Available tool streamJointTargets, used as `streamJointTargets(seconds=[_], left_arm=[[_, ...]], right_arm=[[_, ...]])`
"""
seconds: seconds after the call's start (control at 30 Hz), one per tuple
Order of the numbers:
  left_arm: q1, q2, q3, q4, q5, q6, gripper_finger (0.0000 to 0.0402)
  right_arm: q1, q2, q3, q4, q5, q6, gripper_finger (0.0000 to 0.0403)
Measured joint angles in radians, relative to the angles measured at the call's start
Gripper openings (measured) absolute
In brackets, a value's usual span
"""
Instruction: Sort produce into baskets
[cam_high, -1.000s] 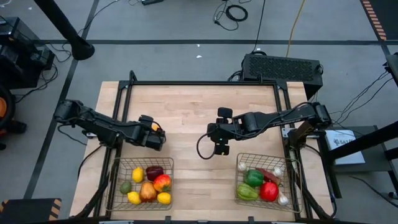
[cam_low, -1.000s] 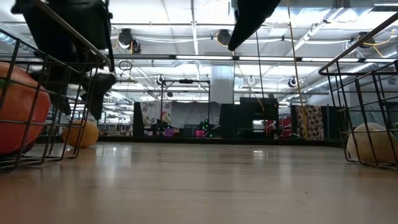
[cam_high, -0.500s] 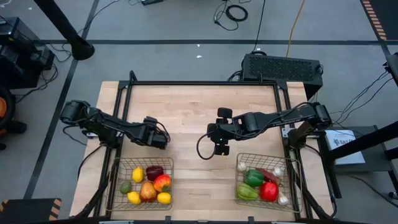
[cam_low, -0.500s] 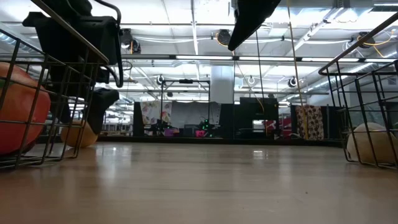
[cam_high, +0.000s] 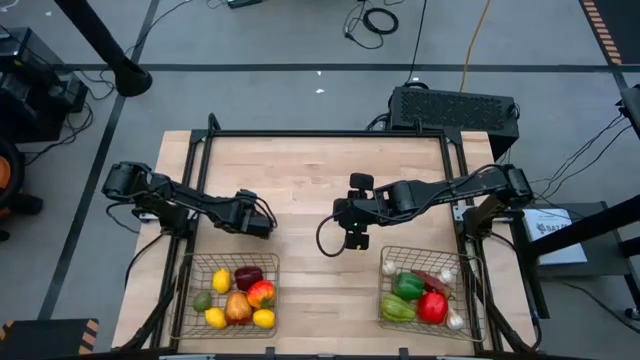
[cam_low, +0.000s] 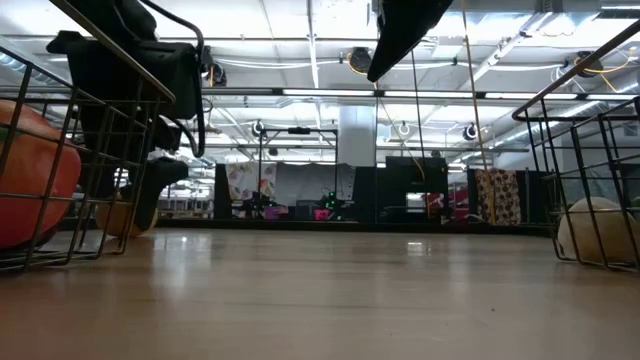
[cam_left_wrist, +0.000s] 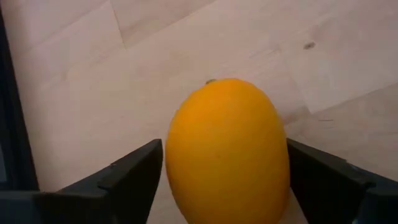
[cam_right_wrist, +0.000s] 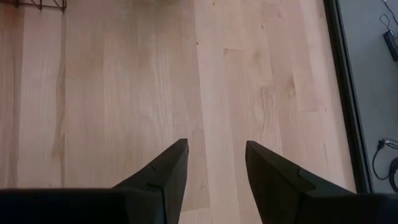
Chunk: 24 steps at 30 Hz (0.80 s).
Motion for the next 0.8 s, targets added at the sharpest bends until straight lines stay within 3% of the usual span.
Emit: streamJointTargets(seconds=[0.2, 0.37, 0.63, 0.8], left_arm=[[-0.005, 0.0, 0.012, 0.01, -0.026, 0.061, 0.0279], [-0.022, -0.004, 0.08, -0.031, -0.031, 0.165, 0.0271], [-0.098, -0.074, 0.336, -0.309, -0.087, 0.241, 0.0269], [-0.242, -0.148, 0.503, -0.405, -0.089, 0.238, 0.0268]], right_arm=[[0.0, 0.0, 0.0, -0.001, 0.0, 0.0, 0.0153], [0.0, 0.0, 0.0, -0.002, -0.001, 0.0, 0.0153], [0.0, 0.0, 0.0, -0.022, -0.004, 0.001, 0.0153], [0.0, 0.0, 0.0, -0.051, -0.005, 0.026, 0.0153]])
